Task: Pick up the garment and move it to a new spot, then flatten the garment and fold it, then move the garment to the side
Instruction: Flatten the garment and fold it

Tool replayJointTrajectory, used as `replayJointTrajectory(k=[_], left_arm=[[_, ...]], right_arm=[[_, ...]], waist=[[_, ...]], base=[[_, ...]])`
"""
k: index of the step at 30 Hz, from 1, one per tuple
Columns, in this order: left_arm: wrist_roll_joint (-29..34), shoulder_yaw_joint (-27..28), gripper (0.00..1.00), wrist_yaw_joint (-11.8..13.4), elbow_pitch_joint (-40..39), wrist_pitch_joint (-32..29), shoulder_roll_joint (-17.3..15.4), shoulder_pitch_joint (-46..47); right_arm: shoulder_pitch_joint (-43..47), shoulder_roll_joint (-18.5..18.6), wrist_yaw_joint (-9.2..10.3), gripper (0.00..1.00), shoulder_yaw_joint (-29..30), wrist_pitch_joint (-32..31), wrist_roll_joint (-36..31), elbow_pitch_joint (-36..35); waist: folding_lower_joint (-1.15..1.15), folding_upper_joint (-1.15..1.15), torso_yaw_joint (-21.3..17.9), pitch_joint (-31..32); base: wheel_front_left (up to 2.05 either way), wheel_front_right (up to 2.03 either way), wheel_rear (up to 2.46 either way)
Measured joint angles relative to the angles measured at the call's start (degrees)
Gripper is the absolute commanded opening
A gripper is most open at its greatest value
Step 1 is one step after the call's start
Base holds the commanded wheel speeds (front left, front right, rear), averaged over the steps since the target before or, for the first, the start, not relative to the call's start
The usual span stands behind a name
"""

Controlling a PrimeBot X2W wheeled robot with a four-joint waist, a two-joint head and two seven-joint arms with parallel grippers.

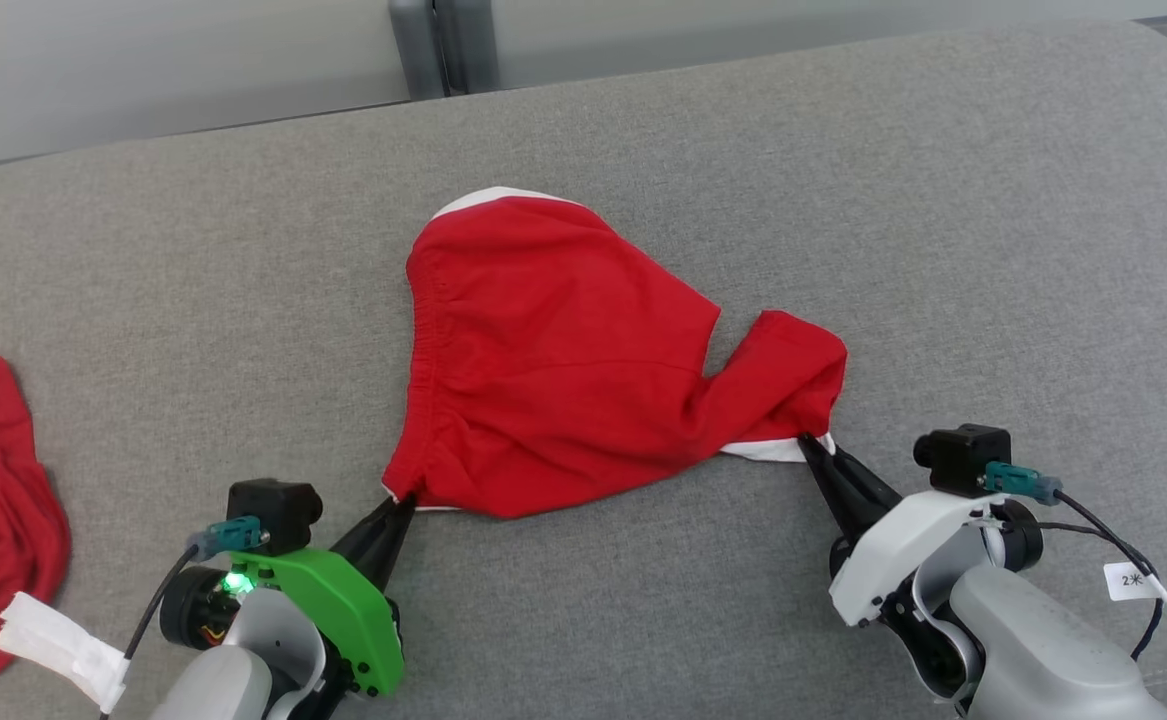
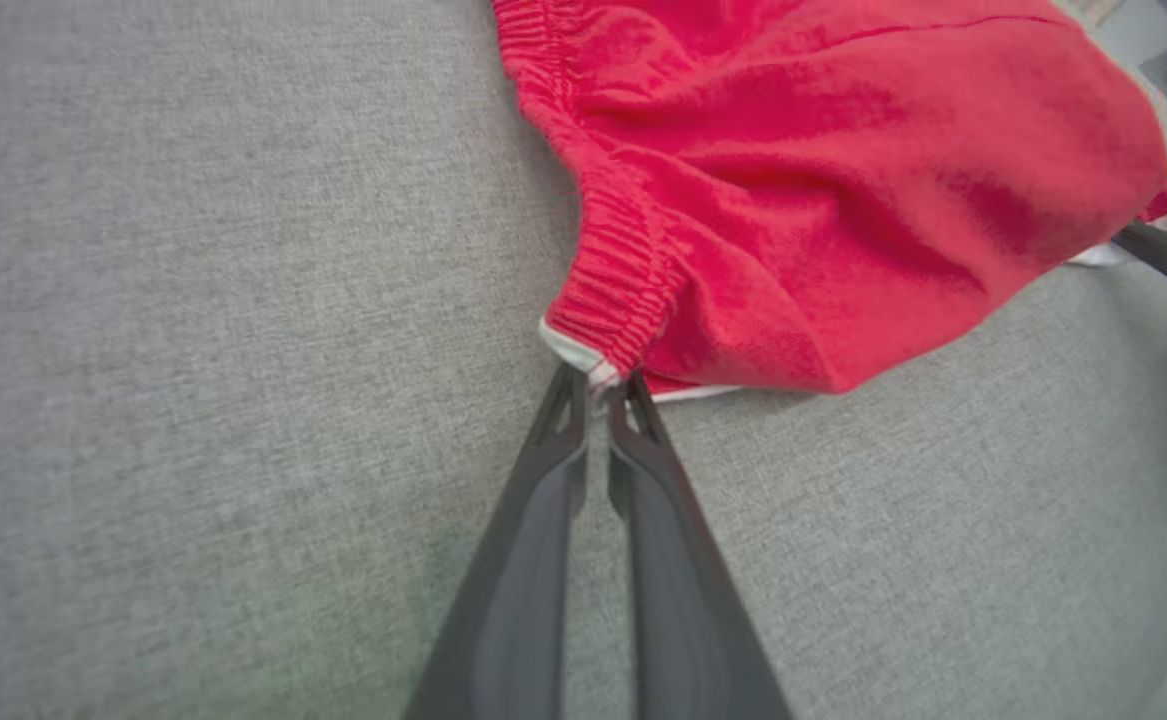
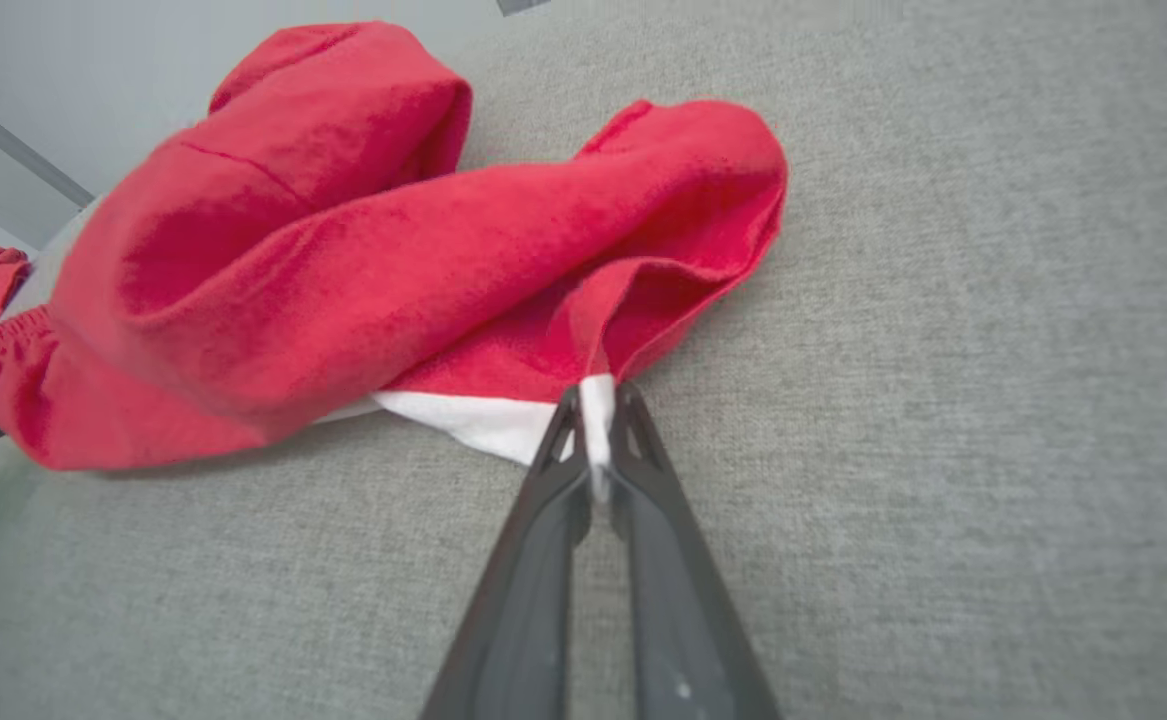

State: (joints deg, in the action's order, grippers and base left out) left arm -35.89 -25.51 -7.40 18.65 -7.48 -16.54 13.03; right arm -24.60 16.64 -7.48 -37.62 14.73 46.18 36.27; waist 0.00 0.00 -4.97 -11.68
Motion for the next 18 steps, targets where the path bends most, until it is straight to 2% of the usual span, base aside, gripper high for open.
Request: replayJointTrajectory(k=[6, 14, 18], left_arm=[[-0.59, 0.25, 0.0, 0.07, -1.97, 0.77, -0.86, -0.47], [-2.21, 1.4, 0.0, 2.42, -9.05, -1.13, -3.04, -4.28], [-1.67, 1.75, 0.0, 3.42, -11.14, -2.36, -4.68, -4.23]], right_arm=[[2.54, 2.14, 0.0, 0.0, 0.02, 0.25, 2.78, -6.02], [8.99, 8.26, 0.0, 0.0, 0.26, 0.08, 7.87, -17.53], [9.01, 10.17, 0.0, 0.0, 0.9, -0.75, 9.42, -22.13]], waist=[[0.0, 0.0, 0.08, 2.51], [0.0, 0.0, -0.11, 6.2], [0.0, 0.0, -0.83, 6.25]], base=[[0.0, 0.0, 0.0], [0.0, 0.0, 0.0], [0.0, 0.0, 0.0]])
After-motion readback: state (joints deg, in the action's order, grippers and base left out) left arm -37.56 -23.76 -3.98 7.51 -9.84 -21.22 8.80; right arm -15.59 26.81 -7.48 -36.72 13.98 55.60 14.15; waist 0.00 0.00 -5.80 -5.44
